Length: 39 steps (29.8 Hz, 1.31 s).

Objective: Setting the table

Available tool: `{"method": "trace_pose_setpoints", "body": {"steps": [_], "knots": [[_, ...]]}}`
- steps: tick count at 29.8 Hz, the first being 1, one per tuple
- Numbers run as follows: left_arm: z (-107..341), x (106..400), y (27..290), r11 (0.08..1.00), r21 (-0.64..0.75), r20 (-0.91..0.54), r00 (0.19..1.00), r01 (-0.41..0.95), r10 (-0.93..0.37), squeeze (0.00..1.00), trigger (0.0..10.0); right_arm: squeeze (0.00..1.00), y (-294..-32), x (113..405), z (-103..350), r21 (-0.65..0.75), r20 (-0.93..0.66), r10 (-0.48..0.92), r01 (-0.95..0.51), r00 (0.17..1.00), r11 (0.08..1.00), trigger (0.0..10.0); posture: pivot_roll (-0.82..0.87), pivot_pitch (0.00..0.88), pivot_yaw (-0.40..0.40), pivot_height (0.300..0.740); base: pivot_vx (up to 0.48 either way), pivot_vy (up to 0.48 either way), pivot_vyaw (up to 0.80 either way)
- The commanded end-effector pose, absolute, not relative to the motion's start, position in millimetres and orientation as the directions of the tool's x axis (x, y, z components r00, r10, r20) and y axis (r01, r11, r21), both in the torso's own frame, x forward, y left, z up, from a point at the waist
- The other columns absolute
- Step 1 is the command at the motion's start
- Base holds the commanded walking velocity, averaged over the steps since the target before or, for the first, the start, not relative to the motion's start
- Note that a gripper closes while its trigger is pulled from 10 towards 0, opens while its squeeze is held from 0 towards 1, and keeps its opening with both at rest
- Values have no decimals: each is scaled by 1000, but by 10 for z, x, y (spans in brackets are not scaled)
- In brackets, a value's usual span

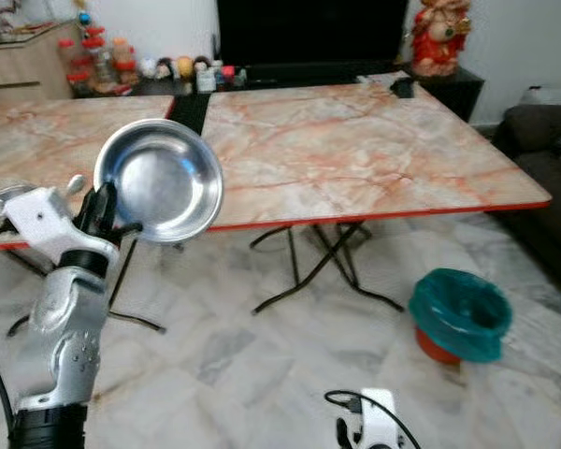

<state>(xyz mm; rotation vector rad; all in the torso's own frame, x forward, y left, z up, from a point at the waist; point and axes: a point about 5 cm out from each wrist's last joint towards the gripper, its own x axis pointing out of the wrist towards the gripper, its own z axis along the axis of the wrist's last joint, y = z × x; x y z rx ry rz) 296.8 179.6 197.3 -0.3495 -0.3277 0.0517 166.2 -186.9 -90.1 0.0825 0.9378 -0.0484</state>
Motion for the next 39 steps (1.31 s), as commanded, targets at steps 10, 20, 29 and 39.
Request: {"method": "trace_pose_setpoints", "body": {"steps": [10,20,29,39], "knots": [[2003,2960,1795,942,-335,318,943,11,102,0,10000,0,-1909,1729,-865,41,-791,-28,98,612,994,10000,139,0,22,740,444,0,-480],[1994,2962,1749,942,-335,319,945,36,78,0,10000,0,-1917,1735,-863,48,-793,-31,113,608,992,10000,130,0,23,740,457,0,-205],[1993,2976,1683,939,-335,319,947,77,36,0,10000,0,-1932,1714,-870,38,-795,-40,116,605,993,10000,125,0,26,740,456,0,-394],[1994,2976,1650,937,-331,321,947,110,3,0,10000,0,-1936,1706,-876,26,-802,-46,111,596,994,10000,120,0,34,740,447,0,0]]}}
